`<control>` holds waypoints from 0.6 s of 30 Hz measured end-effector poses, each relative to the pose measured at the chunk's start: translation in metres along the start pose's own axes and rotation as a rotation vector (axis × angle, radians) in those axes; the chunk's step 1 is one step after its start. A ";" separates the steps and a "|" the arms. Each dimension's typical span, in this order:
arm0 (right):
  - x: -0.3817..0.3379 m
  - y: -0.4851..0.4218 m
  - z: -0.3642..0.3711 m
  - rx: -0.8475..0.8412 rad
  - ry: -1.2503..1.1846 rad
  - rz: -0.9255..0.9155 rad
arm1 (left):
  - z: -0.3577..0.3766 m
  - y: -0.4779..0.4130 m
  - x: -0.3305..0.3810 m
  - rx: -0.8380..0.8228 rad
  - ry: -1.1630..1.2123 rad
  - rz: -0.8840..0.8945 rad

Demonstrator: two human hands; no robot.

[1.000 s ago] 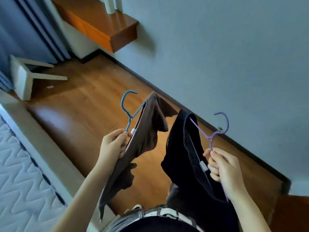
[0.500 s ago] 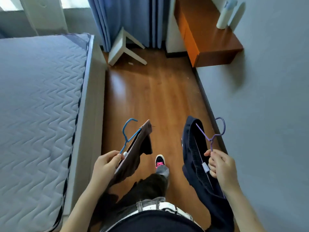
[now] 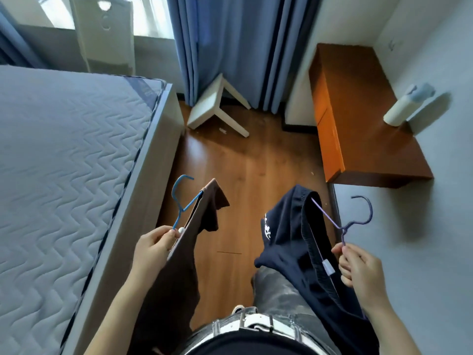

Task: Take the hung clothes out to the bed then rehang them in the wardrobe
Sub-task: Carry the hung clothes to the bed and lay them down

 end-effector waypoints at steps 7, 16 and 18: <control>-0.062 -0.220 0.093 -0.134 -0.010 -0.039 | 0.028 -0.145 0.091 0.155 0.000 -0.018; -0.185 -0.440 0.240 -0.305 -0.030 -0.064 | -0.005 -0.266 0.186 0.417 0.016 -0.106; -0.202 -0.482 0.275 -0.327 -0.042 -0.067 | -0.017 -0.295 0.196 0.480 0.033 -0.142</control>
Point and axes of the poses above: each hand's wrist, its own y-axis away from the middle knuckle, its own z-axis out of the palm, x = y × z, the point moved 7 cm from there along -y, towards the middle knuckle, and after that the axes turned 9 degrees about -z, right-handed, at the moved point
